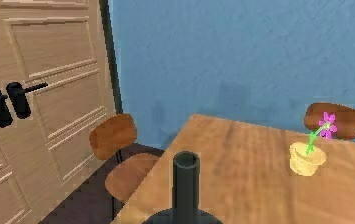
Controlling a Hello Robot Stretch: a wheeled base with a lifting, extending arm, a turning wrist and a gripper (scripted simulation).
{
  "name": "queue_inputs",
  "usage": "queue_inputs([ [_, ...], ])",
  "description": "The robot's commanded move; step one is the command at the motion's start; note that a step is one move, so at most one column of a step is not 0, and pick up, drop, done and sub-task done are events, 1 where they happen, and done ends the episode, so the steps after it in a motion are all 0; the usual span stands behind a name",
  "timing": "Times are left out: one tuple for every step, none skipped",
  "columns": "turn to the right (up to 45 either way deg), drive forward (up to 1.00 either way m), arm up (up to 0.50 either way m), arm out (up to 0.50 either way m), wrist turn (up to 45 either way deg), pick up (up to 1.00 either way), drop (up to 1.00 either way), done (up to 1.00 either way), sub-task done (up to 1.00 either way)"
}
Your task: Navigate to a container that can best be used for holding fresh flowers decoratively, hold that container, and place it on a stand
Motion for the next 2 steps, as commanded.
queue_inputs([
  [39.0,0.0,0.0,0.0,0.0,0.0,0.0,0.0,0.0],
  [-45.0,0.0,0.0,0.0,0.0,0.0,0.0,0.0,0.0],
])
